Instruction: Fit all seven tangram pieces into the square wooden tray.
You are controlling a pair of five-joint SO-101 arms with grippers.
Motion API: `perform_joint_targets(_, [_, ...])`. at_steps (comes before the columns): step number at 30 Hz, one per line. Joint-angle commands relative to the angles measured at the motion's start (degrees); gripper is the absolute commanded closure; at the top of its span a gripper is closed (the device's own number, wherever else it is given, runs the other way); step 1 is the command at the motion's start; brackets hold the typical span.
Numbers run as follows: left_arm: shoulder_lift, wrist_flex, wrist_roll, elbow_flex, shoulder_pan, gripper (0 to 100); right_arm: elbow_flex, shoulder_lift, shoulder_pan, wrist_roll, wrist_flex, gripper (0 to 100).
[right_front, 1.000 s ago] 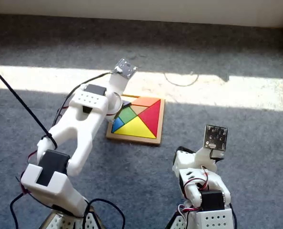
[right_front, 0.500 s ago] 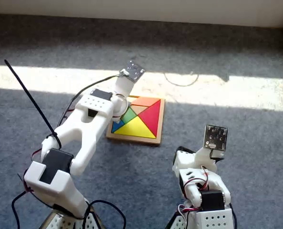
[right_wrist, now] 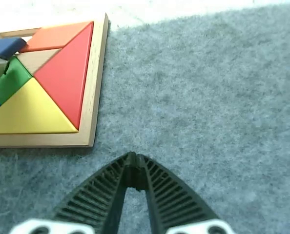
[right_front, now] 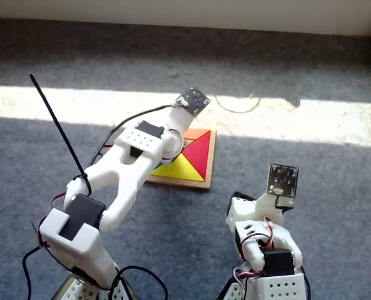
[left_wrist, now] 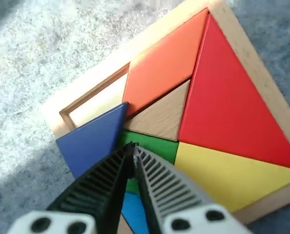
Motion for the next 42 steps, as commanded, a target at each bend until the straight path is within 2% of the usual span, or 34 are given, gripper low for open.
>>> perform_joint_targets(1, [-0.13,-2.64,0.62,-1.89,0.84,99,6.2,-0.57,0.84,0.7,0.48,99.4])
perform_joint_targets(5, [-0.48,-3.52,0.7,-1.63,0.92,99,6.2,-0.57,0.84,0.7,0.48,99.4])
perform_joint_targets(8, [-1.27,-3.08,4.75,-1.98,0.66,99,6.2,-0.57,0.84,0.7,0.48,99.4])
perform_joint_targets(13, [-9.54,-1.41,5.63,0.84,0.4,99,6.2,-0.57,0.84,0.7,0.48,99.4])
perform_joint_targets(19, [-17.89,-1.41,5.63,6.81,-6.46,99,6.2,-0.57,0.84,0.7,0.48,99.4])
perform_joint_targets(24, [-12.7,-2.64,5.54,7.6,-8.92,99,6.2,-0.57,0.84,0.7,0.48,99.4])
perform_joint_targets(31, [-4.0,-3.16,5.45,2.15,-7.6,99,6.2,-0.57,0.84,0.7,0.48,99.4])
perform_joint_targets(37, [-2.86,-3.34,5.45,1.19,-4.53,99,6.2,-0.57,0.84,0.7,0.48,99.4])
perform_joint_targets(42, [-3.21,-3.34,5.45,1.27,-4.7,99,6.2,-0.57,0.84,0.7,0.48,99.4])
